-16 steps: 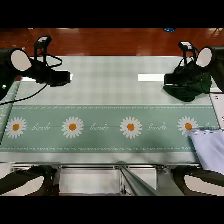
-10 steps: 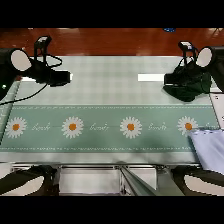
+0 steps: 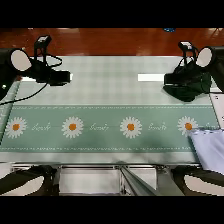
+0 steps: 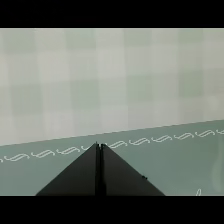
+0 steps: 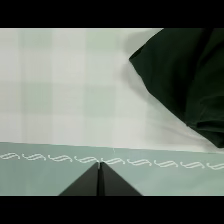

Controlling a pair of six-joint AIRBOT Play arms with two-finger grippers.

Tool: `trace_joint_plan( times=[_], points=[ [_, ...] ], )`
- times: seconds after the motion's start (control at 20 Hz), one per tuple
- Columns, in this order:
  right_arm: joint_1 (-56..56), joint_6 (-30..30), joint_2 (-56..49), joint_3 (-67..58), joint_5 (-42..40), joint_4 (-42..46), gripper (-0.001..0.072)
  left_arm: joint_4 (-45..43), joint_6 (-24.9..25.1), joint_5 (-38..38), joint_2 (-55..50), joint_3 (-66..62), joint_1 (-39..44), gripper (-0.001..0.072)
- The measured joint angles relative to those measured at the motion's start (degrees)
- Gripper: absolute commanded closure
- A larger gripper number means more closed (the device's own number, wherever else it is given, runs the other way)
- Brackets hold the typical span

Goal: Fold the shirts.

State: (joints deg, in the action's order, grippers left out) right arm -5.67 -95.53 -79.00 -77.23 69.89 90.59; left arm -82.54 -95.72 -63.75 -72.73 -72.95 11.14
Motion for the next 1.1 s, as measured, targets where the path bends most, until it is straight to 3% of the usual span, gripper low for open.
trace_joint_plan(
  times=[0.1,0.15,0.2,0.25,0.35,0.5,0.6,1.0,1.05,1.1],
  points=[
    [0.0,0.2,0.0,0.0,-2.8,0.0,0.0655,0.0,0.0,1.0,0.0,0.0,0.0,0.0684],
    [0.0,0.6,0.0,0.0,-5.2,0.5,0.0441,0.0,0.0,1.8,-0.1,0.0,0.0,0.0684],
    [0.1,0.8,0.0,0.0,-7.7,1.6,0.0297,0.0,0.0,3.1,-0.3,0.0,0.0,0.068],
    [0.2,0.7,0.0,0.0,-10.7,3.6,0.0296,0.0,0.0,4.5,-0.6,0.0,0.0,0.0614],
    [0.9,-2.3,-0.3,0.0,-16.6,9.8,0.0295,-0.4,0.0,7.4,-1.4,0.0,0.0,0.0197],
    [4.9,-10.6,-1.9,0.0,-23.9,18.5,0.0296,-2.7,0.0,10.9,-3.4,0.0,-0.2,0.0198],
    [8.8,-14.3,-4.5,-0.3,-27.2,19.0,0.0296,-4.7,0.0,11.9,-4.8,0.0,-0.8,0.0198],
    [17.4,-13.8,-18.9,-1.7,-28.5,7.7,0.0322,-6.8,0.0,13.4,-7.2,0.0,-2.8,0.0198],
    [17.6,-13.7,-20.1,-1.8,-28.2,7.0,0.0407,-6.7,0.0,13.1,-7.2,0.0,-2.8,0.0198],
    [17.9,-13.6,-20.9,-1.9,-28.0,6.6,0.0668,-6.6,0.0,12.6,-7.3,0.0,-2.8,0.0199]
  ],
)
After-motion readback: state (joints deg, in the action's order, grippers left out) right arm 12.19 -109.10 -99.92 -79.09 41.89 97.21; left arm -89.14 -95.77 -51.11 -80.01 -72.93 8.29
